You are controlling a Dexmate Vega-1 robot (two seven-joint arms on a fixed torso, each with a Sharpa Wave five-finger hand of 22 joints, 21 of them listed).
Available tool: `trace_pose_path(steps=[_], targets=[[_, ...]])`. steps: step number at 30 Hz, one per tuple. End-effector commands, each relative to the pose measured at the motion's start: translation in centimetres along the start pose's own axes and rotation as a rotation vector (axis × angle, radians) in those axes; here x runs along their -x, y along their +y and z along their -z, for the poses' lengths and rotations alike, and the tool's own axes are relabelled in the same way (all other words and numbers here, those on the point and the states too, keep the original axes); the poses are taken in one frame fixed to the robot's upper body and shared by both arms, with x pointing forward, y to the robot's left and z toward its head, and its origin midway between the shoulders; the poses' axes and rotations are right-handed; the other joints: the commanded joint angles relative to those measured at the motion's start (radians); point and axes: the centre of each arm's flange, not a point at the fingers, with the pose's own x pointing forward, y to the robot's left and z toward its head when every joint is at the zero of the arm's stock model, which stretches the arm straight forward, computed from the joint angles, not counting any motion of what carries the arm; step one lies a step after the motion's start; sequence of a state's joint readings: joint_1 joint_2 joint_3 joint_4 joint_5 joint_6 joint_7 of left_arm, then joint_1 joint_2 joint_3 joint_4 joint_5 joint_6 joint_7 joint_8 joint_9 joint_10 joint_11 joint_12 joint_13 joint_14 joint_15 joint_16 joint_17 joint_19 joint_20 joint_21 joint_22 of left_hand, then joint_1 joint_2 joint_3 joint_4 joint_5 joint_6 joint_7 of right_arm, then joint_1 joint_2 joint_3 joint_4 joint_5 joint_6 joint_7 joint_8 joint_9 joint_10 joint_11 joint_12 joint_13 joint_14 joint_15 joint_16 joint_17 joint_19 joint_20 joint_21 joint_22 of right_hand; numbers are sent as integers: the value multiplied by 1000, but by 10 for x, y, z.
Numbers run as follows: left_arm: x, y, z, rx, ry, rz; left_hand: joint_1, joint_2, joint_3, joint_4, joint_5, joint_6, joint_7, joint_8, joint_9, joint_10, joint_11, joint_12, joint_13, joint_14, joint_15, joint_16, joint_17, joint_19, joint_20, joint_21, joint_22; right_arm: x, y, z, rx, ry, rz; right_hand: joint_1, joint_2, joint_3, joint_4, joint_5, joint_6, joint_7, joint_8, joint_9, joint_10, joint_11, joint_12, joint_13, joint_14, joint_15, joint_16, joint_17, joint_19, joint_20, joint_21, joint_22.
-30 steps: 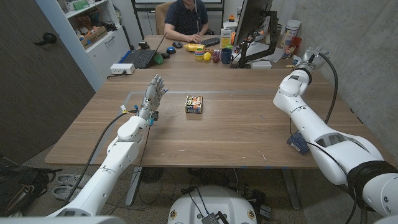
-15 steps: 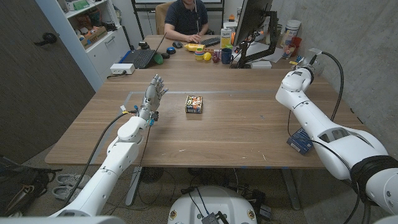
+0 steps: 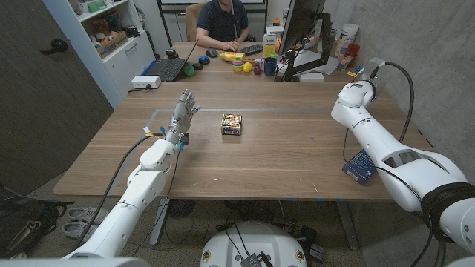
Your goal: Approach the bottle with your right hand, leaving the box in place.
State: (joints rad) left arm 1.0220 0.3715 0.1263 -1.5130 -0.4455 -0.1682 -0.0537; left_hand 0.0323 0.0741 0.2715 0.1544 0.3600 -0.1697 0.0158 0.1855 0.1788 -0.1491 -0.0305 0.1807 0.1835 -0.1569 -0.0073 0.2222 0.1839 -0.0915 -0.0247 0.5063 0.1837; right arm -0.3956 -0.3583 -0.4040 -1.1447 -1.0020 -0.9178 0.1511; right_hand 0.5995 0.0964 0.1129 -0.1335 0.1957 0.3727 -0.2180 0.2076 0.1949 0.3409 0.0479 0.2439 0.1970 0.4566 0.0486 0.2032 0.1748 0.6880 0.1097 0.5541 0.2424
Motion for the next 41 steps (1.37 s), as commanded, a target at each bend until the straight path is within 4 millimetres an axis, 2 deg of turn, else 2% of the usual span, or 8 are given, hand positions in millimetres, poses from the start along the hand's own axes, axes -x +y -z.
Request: trace_pose_path(steps=[1, 7, 12, 41], targets=[[4, -2, -1, 1, -4, -3, 1, 23, -2, -1, 9, -56, -5, 4, 4, -7, 0, 7, 4, -6, -1, 4, 1, 3, 1, -1, 4, -1, 2, 2, 18, 1, -38, 29, 9, 18, -10, -1, 42, 0, 17, 5, 11, -16, -3, 4, 15, -5, -1, 3, 1, -26, 18, 15], [5, -3, -1, 1, -6, -3, 1, 23, -3, -1, 10, -56, -5, 4, 4, -8, 1, 7, 4, -6, -1, 4, 1, 4, 2, -2, 4, -1, 3, 4, 19, 3, -37, 43, 15, 28, -11, 0, 90, 7, 32, 7, 39, -22, 3, 5, 35, -11, 1, 3, -6, -42, 32, 28], [7, -5, -2, 1, -6, -1, 0, 23, -4, -1, 10, -57, -5, 4, 4, -7, -1, 7, 4, -6, -1, 3, 1, 3, 2, -3, 4, 0, 3, 8, 13, 2, -42, 46, 19, 33, -9, 2, 101, 13, 34, 8, 50, -30, 5, 6, 47, -23, 2, 3, -14, -50, 37, 34], [17, -15, -3, 0, -13, -7, 0, 24, -9, 0, 11, -56, -6, 4, 4, -9, 1, 6, 4, -7, -1, 3, 2, 6, 2, -9, 5, -1, 2, 16, 24, -5, -61, 60, 29, 47, -8, 7, 103, 19, 27, 10, 69, -31, 4, 7, 68, -41, 0, 3, -33, -88, 55, 53]])
